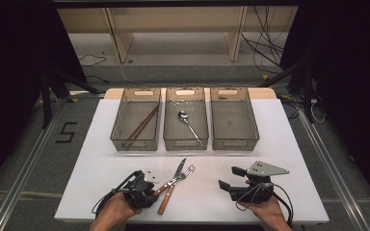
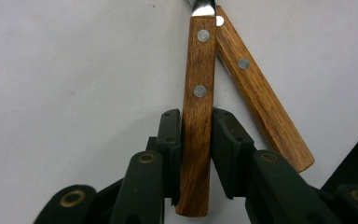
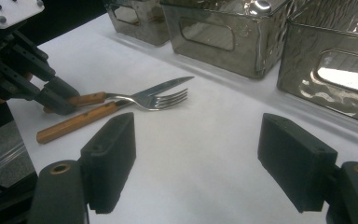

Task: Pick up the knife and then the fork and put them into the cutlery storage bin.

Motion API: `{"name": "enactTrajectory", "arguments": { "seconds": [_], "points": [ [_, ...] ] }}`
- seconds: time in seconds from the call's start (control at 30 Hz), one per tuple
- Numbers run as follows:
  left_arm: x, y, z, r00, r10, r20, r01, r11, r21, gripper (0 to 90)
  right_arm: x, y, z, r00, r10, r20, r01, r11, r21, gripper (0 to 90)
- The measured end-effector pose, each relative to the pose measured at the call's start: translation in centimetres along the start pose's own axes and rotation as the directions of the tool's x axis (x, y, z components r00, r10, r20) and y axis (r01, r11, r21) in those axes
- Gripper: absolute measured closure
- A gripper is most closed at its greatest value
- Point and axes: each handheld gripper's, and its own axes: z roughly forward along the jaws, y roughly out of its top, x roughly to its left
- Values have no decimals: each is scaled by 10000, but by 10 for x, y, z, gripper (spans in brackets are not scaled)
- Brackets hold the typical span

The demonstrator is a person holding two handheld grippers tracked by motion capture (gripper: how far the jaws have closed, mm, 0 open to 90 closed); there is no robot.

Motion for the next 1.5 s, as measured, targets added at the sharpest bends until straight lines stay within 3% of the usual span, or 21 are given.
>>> {"name": "enactTrajectory", "arguments": {
  "seconds": [0.2, 0.33, 0.53, 0.93, 1.13, 1.2, 1.3, 1.4, 1.47, 1.5],
  "points": [
    [2, -2, -1, 9998, 123, 141, -121, 9998, -135, 752, 0, 0, 0, 10000, 8, -18, -8, 10000, 10, 288],
    [5, -2, -2, 9989, -107, 452, 128, 9989, -456, 754, 1, 0, 0, 10000, -24, -43, 24, 10000, -46, 287],
    [6, 1, -8, 9980, 22, 624, 29, 9967, -811, 754, 4, 2, -1, 9999, -104, -89, 102, 9998, -182, 287],
    [-1, 19, -19, 9966, 390, 731, -298, 9919, -1237, 756, 16, 6, 6, 9975, -594, -374, 587, 9981, -202, 287],
    [-4, 31, -21, 9947, 616, 828, -503, 9899, -1325, 755, 27, 8, 9, 9911, -1274, -380, 1261, 9914, -349, 284],
    [-4, 38, -21, 9931, 715, 932, -594, 9902, -1267, 755, 33, 8, 11, 9844, -1743, -260, 1730, 9839, -437, 283],
    [-7, 45, -21, 9909, 860, 1033, -729, 9896, -1244, 755, 43, 8, 14, 9662, -2579, 11, 2576, 9648, -534, 282],
    [-11, 49, -22, 9887, 1012, 1109, -873, 9885, -1237, 755, 55, 6, 21, 9281, -3701, 417, 3717, 9274, -422, 283],
    [-13, 51, -22, 9885, 1007, 1130, -862, 9882, -1262, 755, 64, 3, 29, 8848, -4606, 700, 4624, 8866, -116, 283],
    [-14, 52, -21, 9875, 1076, 1152, -935, 9882, -1217, 755, 67, 3, 33, 8686, -4898, 757, 4913, 8710, -17, 283]
  ]
}}
